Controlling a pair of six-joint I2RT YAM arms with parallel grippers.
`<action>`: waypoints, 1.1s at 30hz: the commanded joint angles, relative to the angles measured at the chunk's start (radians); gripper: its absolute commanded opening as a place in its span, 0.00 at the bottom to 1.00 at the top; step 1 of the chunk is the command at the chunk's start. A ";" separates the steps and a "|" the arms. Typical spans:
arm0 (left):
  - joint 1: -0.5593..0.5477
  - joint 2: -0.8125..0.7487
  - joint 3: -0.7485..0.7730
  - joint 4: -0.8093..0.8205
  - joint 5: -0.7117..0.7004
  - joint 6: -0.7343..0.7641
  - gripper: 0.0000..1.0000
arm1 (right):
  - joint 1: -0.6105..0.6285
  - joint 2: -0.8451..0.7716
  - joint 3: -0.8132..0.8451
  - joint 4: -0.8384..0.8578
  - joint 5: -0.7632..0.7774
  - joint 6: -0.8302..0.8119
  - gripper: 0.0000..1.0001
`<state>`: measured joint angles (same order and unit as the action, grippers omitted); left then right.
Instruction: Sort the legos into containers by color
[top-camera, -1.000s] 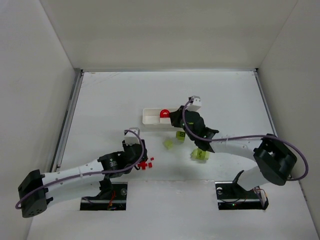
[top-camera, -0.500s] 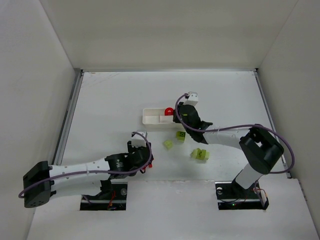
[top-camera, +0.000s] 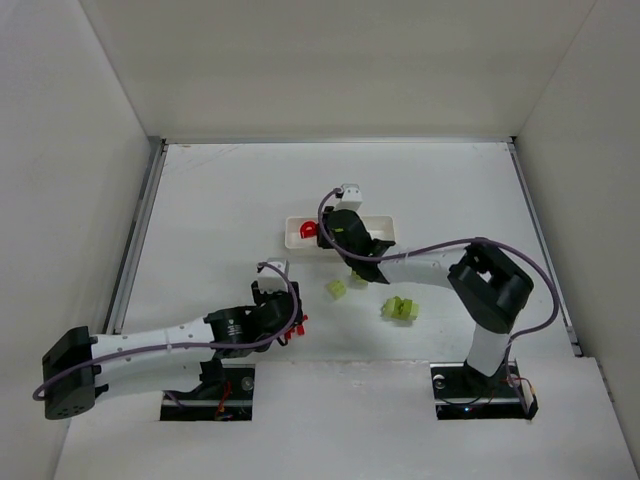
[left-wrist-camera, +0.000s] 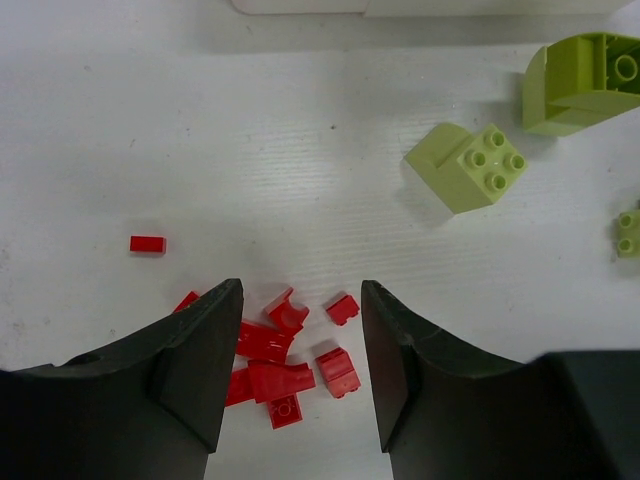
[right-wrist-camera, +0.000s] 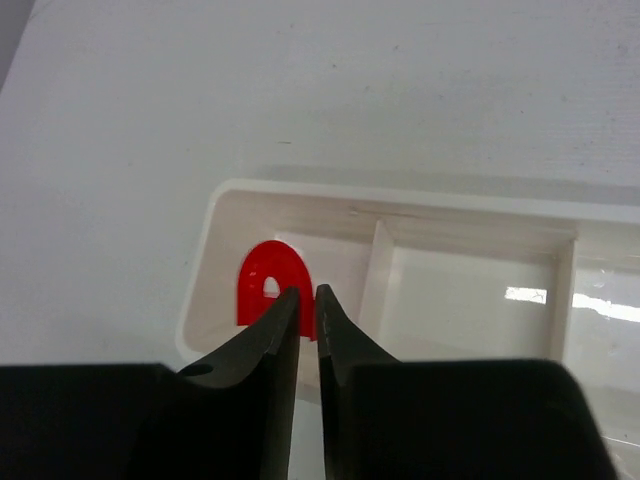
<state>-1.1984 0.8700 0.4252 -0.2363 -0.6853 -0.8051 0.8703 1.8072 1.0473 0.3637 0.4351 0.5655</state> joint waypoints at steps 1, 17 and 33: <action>-0.013 0.026 -0.002 0.005 -0.014 -0.026 0.48 | -0.003 0.012 0.069 0.007 -0.015 -0.009 0.20; -0.023 0.139 0.020 0.012 0.003 -0.029 0.41 | 0.064 -0.252 -0.246 0.027 -0.006 0.056 0.35; -0.011 0.258 0.029 0.043 -0.002 -0.032 0.30 | 0.253 -0.404 -0.467 0.011 0.076 0.165 0.49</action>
<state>-1.2156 1.1252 0.4282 -0.2119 -0.6815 -0.8219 1.1034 1.4342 0.5999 0.3508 0.4660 0.7029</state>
